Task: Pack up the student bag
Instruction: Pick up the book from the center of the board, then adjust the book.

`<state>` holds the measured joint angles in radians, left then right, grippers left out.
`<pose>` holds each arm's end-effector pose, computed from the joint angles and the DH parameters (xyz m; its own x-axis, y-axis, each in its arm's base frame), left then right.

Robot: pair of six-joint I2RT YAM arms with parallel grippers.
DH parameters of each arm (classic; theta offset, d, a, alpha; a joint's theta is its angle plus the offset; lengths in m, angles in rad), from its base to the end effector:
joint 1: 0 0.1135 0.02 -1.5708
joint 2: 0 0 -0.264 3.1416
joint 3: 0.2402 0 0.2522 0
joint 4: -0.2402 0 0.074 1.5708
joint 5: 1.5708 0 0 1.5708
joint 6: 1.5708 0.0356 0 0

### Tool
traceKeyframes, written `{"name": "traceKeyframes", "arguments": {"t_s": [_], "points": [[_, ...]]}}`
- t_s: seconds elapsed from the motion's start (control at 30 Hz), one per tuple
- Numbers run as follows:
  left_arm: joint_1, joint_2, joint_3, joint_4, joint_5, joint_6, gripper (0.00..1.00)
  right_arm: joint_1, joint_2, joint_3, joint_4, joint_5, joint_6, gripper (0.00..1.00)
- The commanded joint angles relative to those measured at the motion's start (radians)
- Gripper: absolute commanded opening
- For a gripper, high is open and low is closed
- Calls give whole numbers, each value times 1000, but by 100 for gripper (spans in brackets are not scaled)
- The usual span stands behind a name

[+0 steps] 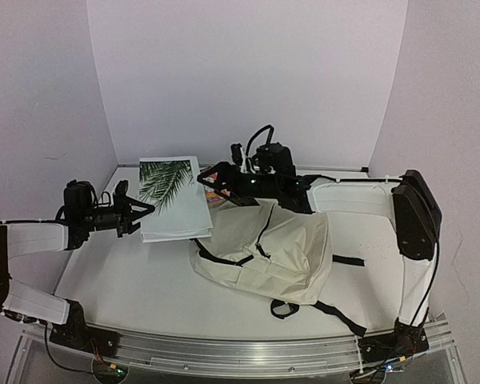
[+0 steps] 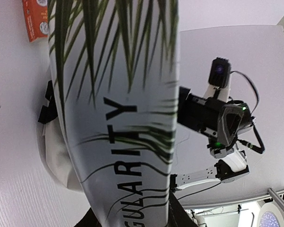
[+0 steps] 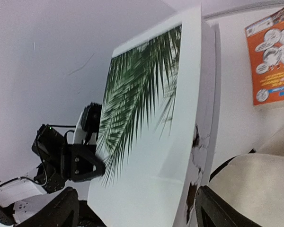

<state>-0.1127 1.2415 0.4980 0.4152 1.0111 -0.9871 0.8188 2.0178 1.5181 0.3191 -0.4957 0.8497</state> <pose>0.2386 -0.0574 0.2117 -0.8915 -0.3449 -0.2937 0.2048 0.2713 -0.9404 0.3165 0.3632 0.2679 -0.8036 0.1080 -0.5853 -0.5430 0.2696 0.7953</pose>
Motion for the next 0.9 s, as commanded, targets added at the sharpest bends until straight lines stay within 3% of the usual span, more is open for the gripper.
{"name": "traceKeyframes", "arguments": {"t_s": [0.0,0.03,0.13,0.27,0.5,0.67,0.87], "points": [[-16,3,112,-123,119,127,15,-23,-130,48,-278,274,-290,92],[-34,0,154,-209,136,202,15,-28,-159,48,-368,314,-362,97],[-76,3,240,-402,181,338,15,-47,-237,43,-485,267,-540,98],[-114,20,306,-526,256,427,15,-52,-284,82,-670,176,-688,98],[-198,70,444,-831,307,649,15,-72,-399,111,-801,8,-766,98],[-307,127,559,-1077,314,838,16,-105,-366,186,-913,-127,-806,98],[-393,166,638,-1198,354,952,18,-176,-320,244,-1022,-182,-830,98]]}}
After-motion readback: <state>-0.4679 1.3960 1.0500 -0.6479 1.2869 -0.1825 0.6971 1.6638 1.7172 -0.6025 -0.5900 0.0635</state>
